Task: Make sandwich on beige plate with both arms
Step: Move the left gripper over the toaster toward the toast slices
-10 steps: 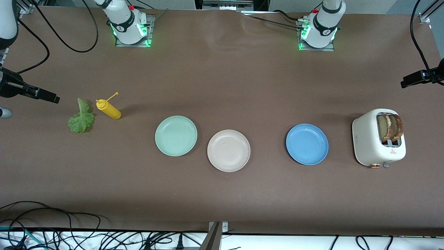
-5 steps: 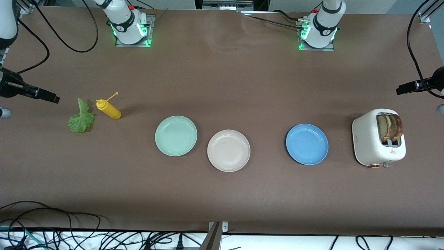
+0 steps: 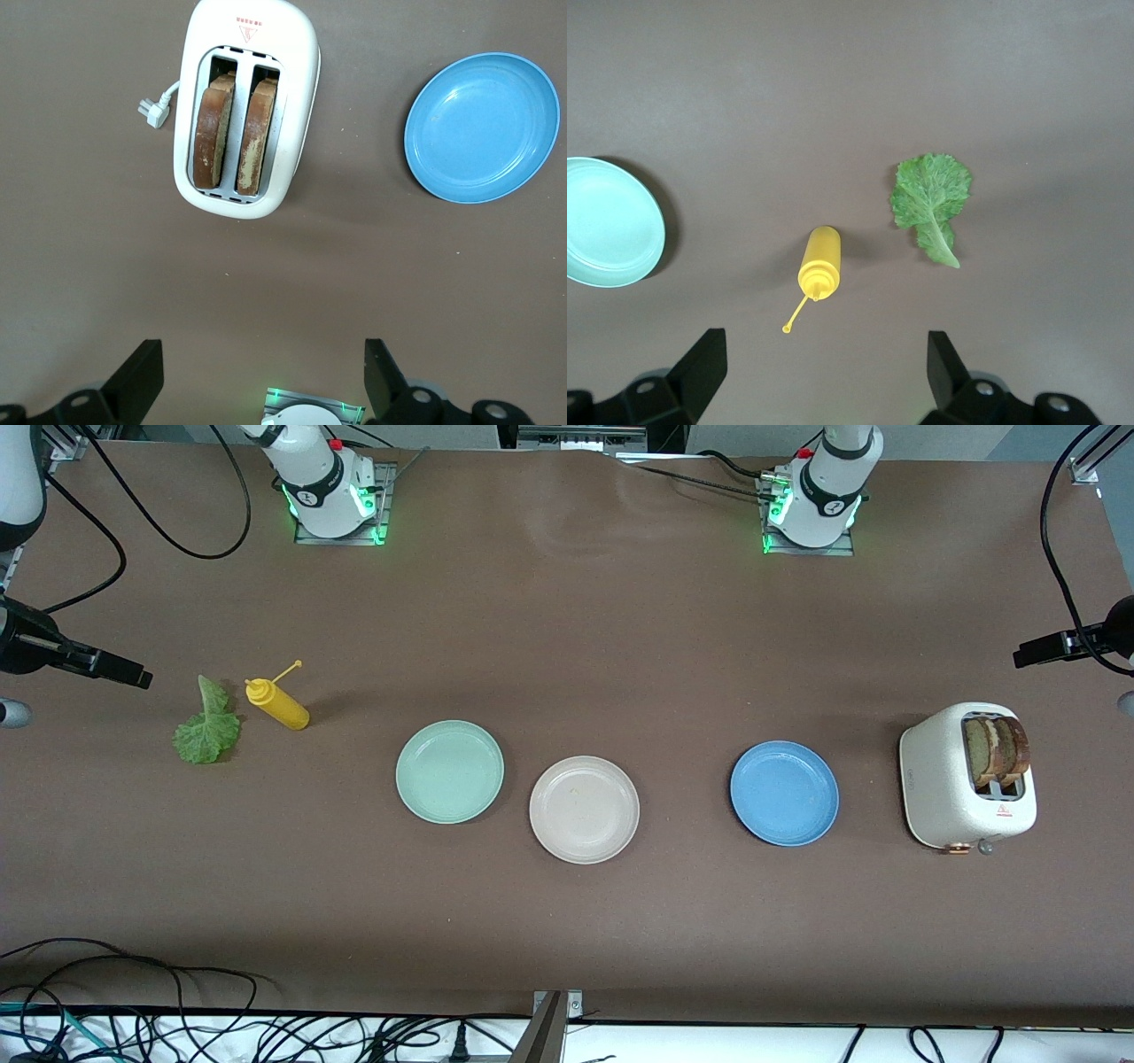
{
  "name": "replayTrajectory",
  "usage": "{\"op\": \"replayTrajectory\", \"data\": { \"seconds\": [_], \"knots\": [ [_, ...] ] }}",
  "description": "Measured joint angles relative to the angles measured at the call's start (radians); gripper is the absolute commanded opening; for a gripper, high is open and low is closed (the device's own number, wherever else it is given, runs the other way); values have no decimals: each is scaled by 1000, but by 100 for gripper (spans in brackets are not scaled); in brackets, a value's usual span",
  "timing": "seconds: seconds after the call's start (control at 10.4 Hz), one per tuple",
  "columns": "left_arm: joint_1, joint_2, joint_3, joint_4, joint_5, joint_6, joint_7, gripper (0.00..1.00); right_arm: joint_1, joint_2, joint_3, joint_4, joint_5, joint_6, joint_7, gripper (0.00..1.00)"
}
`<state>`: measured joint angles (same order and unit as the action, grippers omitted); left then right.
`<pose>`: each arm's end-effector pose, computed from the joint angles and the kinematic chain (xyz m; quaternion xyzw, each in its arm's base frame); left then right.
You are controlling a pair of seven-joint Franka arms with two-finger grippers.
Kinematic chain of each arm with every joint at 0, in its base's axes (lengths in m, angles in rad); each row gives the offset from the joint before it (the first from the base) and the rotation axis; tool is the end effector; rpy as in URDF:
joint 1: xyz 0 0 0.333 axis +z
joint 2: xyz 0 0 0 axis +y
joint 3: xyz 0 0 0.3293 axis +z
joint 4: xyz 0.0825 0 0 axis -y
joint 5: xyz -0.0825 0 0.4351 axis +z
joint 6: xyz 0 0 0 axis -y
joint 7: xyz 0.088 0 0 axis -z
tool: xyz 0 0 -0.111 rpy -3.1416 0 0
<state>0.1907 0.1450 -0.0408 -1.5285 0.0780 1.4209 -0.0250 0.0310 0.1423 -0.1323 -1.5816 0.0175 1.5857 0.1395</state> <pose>0.6192 0.1048 0.5553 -0.9875 -0.0873 0.1278 0.0281 0.6399 -0.0584 0.5411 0.9903 -0.1205 -0.0684 0.0020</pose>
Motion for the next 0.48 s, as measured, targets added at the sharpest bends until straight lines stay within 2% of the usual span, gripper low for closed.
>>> {"op": "replayTrajectory", "data": {
  "seconds": [0.19, 0.48],
  "knots": [
    [0, 2, 0, -2, 0, 17, 0, 100, 0, 0, 0, 0, 0, 0, 0, 100],
    [0, 3, -2, -56, 0, 122, 14, 100, 0, 0, 0, 0, 0, 0, 0, 100]
  ]
}}
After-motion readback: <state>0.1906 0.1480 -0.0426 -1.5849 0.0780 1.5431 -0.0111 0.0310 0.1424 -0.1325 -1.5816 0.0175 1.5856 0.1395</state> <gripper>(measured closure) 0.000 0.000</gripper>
